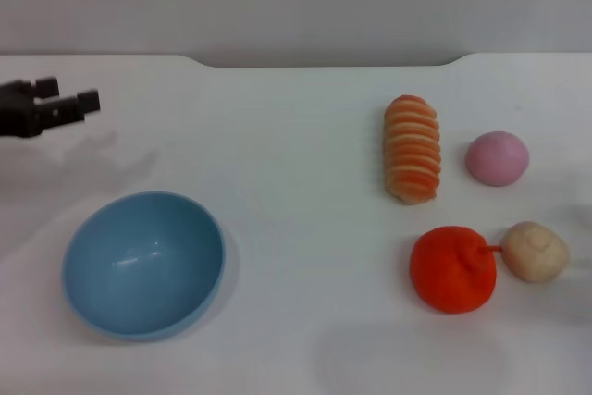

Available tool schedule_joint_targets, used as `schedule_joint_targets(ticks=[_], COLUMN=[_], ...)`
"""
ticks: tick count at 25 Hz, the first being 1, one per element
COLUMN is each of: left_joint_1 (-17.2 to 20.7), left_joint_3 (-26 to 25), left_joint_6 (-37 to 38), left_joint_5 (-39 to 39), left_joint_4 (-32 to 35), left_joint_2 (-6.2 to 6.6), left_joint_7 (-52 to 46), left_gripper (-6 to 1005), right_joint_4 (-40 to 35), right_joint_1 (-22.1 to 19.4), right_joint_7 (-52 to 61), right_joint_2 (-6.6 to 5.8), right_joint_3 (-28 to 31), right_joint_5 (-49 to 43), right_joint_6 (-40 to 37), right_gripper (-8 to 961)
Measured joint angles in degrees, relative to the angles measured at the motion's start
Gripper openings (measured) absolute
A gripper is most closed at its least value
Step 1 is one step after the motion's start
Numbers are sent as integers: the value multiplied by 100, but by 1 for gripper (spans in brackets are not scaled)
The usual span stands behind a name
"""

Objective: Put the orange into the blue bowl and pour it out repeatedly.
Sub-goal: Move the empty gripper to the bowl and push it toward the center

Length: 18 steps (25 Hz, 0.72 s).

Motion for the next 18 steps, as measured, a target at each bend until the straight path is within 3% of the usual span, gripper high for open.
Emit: schedule_joint_targets(ticks=[5, 18], left_joint_1=[34, 1], left_joint_3=[139, 180], left_joint_6=[387, 1185], left_joint_5=[713, 934], left_joint_4=[271, 430], left_joint_2=[55, -4], left_joint_7=[-713, -1350], left_gripper=[786, 785], right_joint_4=[-25, -43], right_joint_1=[-5, 9], right_joint_7=[0, 0], right_joint_2=[0, 0], right_joint_3=[8, 30], right_joint_5=[-3, 11], right_joint_6=[45, 112], right_gripper=[811, 811])
